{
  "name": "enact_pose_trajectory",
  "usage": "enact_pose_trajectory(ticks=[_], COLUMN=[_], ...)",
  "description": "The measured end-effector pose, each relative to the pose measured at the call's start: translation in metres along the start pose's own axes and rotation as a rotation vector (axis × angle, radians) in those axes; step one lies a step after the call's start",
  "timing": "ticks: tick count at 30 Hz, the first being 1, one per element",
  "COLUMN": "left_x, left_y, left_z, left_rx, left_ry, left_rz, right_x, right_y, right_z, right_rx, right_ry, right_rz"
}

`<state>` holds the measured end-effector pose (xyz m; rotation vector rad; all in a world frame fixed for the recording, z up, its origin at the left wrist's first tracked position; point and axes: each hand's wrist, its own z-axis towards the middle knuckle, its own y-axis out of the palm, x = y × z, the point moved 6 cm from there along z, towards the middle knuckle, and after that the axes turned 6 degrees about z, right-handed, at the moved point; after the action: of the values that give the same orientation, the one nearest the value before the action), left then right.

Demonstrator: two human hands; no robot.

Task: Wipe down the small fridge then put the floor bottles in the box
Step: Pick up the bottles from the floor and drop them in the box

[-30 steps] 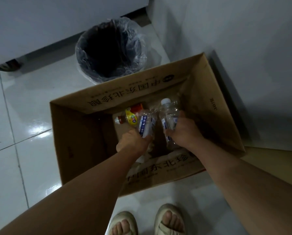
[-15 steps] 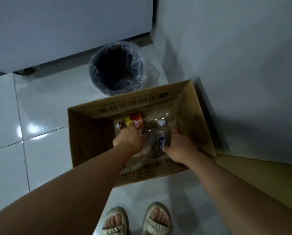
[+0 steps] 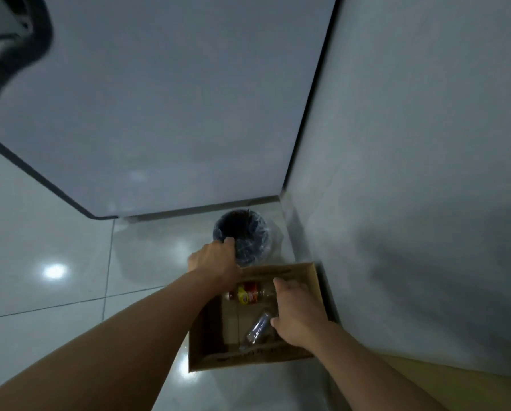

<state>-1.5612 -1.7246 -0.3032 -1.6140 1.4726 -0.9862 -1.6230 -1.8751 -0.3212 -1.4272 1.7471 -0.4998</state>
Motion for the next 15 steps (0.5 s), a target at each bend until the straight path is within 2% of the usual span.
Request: enact_pose_trajectory(ticks=[8, 15], left_x=[-0.081, -0.188], left_y=[-0.148, -0.228], left_z=[-0.103, -0.186], left_rx=[0.085, 0.18], left_ry=[-0.047, -0.142], left_rz=[0.101, 0.122], right_x=[-0.132, -0.258], right_y=[-0.112, -0.142], right_z=[-0.085, -0.141], right_rx=[0.074, 0.069], right_ry=[-0.201, -0.32], right_rz=[-0.175, -0.248])
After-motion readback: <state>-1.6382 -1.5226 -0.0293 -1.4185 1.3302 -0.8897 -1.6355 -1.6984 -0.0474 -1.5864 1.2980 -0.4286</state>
